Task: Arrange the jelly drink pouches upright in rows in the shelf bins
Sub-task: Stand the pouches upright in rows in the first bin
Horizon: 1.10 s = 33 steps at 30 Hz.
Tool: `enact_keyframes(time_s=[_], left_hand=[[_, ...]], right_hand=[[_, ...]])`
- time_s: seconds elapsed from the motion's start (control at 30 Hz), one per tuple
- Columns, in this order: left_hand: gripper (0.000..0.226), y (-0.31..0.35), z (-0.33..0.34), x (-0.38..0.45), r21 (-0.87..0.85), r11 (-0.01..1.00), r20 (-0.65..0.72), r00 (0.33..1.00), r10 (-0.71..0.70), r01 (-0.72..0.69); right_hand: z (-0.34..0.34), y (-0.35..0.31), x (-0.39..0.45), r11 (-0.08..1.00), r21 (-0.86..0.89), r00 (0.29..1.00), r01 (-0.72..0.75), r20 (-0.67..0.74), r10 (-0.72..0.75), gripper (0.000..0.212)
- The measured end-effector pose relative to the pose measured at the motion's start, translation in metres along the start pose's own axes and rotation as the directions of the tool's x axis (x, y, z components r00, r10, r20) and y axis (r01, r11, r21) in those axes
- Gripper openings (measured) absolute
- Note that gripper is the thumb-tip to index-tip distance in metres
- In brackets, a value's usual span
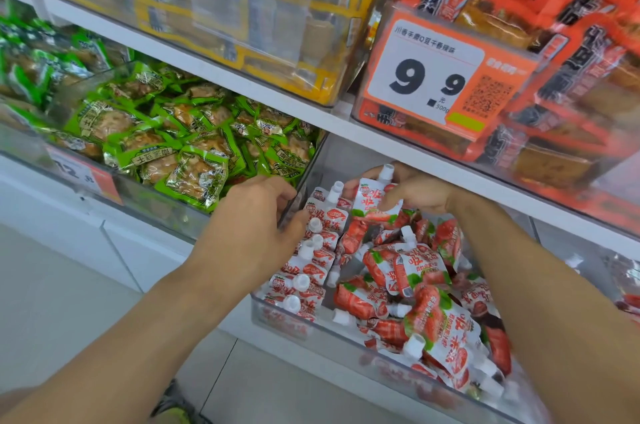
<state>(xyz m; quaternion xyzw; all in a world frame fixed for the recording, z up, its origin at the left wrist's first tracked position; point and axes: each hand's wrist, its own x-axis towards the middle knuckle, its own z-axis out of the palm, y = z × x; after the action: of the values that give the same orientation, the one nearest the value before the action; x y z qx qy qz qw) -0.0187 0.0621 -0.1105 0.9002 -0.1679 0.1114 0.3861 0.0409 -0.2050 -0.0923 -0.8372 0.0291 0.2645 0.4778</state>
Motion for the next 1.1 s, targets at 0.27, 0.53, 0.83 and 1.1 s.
enact_keyframes(time_s=[0.27,0.53,0.83,1.1], left_hand=[[0.016,0.002,0.000,0.000,-0.008,1.000,0.008,1.000,0.000,0.000],[0.017,0.003,0.000,0.001,0.010,1.000,0.014,1.000,-0.018,0.018],[0.018,0.003,0.001,0.000,0.032,0.999,0.020,1.000,-0.018,0.017],[0.021,0.001,0.001,-0.001,0.017,1.000,0.023,1.000,0.002,-0.002]], right_hand=[[0.011,0.019,0.015,0.940,0.340,0.981,-0.032,-0.170,0.095,0.041],[0.029,0.013,0.012,0.840,0.542,0.961,0.029,-0.245,0.125,0.029],[0.051,0.014,0.032,0.946,-0.303,0.775,0.113,-0.570,-0.275,0.046],[0.046,0.029,0.036,0.882,-0.403,0.643,0.247,-0.613,-0.460,0.028]])
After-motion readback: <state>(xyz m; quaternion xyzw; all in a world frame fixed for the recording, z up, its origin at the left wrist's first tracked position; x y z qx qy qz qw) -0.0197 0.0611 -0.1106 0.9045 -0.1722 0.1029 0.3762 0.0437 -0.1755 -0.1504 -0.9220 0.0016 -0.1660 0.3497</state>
